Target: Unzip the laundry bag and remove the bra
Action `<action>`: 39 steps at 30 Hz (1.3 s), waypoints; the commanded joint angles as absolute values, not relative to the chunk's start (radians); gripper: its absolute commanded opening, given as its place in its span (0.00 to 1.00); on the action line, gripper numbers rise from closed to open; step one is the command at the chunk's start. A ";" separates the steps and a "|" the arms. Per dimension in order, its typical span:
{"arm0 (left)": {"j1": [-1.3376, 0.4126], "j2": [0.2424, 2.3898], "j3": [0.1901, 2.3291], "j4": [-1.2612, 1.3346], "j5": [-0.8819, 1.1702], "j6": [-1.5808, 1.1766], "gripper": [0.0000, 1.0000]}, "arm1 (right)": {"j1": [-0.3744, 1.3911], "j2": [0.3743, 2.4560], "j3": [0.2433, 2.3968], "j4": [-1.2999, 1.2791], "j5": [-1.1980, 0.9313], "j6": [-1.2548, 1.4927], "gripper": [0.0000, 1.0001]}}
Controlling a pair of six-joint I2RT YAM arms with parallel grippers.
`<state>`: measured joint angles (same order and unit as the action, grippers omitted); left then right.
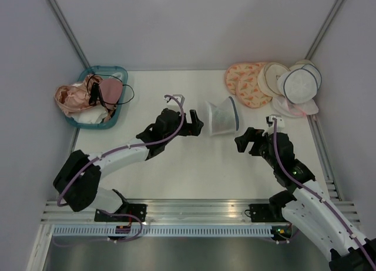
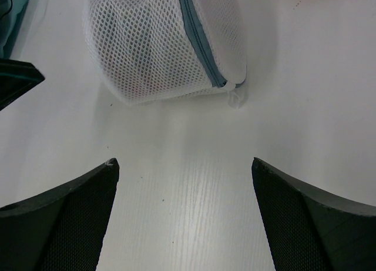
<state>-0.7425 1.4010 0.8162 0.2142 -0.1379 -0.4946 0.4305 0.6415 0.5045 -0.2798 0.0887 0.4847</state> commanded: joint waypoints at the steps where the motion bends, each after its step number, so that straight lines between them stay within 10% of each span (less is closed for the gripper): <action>1: -0.756 1.494 0.913 0.342 -0.229 -0.399 1.00 | 0.436 0.617 0.534 -0.302 0.109 0.494 0.98; 10: -0.834 1.604 0.953 0.558 -0.147 -0.351 1.00 | 0.436 0.614 0.531 -0.327 0.127 0.479 0.98; 23: -0.904 1.939 1.428 -0.038 -0.552 -0.357 0.92 | 0.436 0.584 0.540 -0.363 0.144 0.488 0.98; 32: -0.864 1.924 1.361 -0.054 -0.535 -0.402 0.45 | 0.436 0.555 0.532 -0.373 0.153 0.497 0.98; 36: -0.825 1.870 1.234 -0.006 -0.497 -0.459 0.02 | 0.436 0.551 0.535 -0.380 0.153 0.495 0.98; 39: -0.792 1.800 1.087 0.131 -0.445 -0.497 0.02 | 0.436 0.546 0.532 -0.383 0.156 0.499 0.98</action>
